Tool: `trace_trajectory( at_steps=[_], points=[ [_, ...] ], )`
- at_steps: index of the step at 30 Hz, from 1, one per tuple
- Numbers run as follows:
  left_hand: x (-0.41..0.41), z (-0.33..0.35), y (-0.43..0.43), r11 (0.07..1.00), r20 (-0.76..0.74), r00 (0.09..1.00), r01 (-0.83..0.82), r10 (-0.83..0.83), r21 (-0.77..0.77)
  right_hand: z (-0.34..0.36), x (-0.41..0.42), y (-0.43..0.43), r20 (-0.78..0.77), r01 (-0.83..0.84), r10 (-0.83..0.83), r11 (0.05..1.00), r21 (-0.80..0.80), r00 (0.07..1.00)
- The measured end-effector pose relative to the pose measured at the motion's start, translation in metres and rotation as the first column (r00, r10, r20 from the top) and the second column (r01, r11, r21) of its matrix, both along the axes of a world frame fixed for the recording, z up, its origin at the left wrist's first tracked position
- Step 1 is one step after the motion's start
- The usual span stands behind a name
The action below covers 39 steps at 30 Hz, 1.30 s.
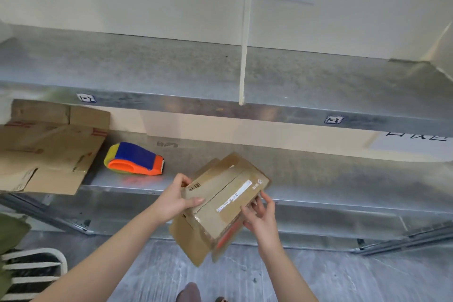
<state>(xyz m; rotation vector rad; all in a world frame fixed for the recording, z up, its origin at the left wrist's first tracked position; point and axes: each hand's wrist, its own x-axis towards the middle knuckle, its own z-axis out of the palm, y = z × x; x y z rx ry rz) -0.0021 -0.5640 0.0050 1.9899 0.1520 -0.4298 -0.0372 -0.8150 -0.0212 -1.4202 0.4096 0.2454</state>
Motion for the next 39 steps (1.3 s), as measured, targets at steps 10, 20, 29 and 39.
trace_trajectory(
  at_steps=[10,20,29,39],
  points=[
    [-0.035,0.039,0.018,0.985,0.217,0.962,0.151,-0.165,0.08,0.041,0.006,0.02,0.202,-0.051,0.058,0.998,-0.039,0.978],
    [-0.041,0.051,0.008,0.982,0.403,0.905,-0.177,0.137,0.063,0.072,0.018,0.035,0.218,-0.409,0.535,0.802,-0.435,0.816],
    [-0.048,0.053,0.012,0.995,0.315,0.945,-0.062,0.085,-0.083,0.081,0.019,0.016,0.21,-0.368,0.55,0.751,-0.548,0.808],
    [-0.015,0.027,0.008,0.998,0.194,0.981,0.013,-0.002,-0.059,0.046,0.043,0.025,0.176,-0.336,0.512,0.749,-0.572,0.841]
  ],
)
